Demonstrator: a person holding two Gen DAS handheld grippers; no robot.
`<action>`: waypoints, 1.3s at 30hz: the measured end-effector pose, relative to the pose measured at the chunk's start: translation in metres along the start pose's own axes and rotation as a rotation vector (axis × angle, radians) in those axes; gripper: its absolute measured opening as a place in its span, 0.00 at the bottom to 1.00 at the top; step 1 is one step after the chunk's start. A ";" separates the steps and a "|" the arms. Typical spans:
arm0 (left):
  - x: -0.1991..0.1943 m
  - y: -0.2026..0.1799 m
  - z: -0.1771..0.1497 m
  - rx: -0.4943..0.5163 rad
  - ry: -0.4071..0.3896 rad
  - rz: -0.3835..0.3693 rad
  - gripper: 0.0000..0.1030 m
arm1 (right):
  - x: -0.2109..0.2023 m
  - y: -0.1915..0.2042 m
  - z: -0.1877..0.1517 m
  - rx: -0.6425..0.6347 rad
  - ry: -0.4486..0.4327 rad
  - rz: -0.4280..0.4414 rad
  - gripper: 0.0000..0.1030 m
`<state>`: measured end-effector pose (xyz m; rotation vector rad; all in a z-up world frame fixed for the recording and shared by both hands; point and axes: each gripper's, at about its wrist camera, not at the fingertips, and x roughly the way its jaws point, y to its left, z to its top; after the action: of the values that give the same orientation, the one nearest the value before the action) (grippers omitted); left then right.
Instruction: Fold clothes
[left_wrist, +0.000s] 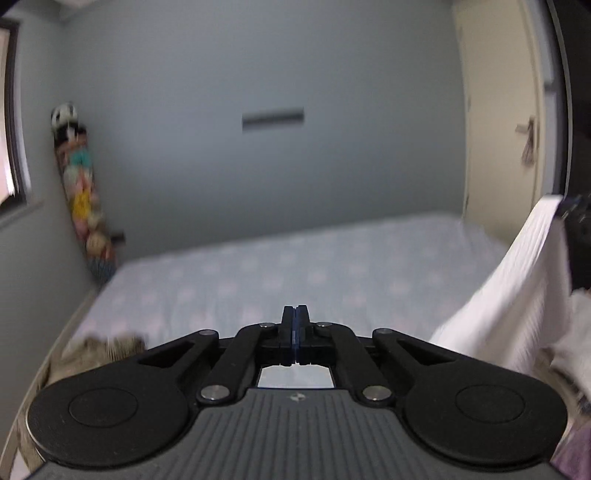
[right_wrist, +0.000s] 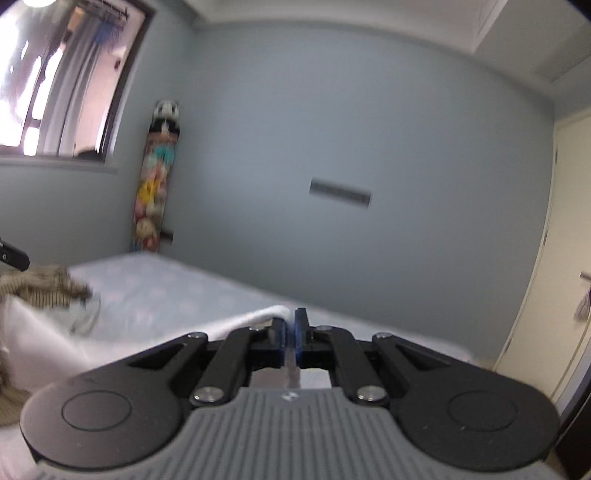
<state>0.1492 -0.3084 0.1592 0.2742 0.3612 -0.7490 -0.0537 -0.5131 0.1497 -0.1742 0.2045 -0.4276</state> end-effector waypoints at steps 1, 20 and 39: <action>-0.008 -0.001 0.008 0.009 -0.020 -0.003 0.00 | -0.006 -0.002 0.010 -0.004 -0.014 -0.004 0.05; 0.099 -0.046 -0.174 0.274 0.429 -0.254 0.14 | 0.018 -0.076 -0.199 0.000 0.639 -0.155 0.15; 0.178 -0.054 -0.283 0.396 0.547 -0.397 0.43 | -0.010 0.145 -0.245 -0.049 0.743 0.344 0.48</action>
<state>0.1697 -0.3510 -0.1762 0.8038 0.8008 -1.1355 -0.0622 -0.4093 -0.1161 -0.0185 0.9607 -0.1265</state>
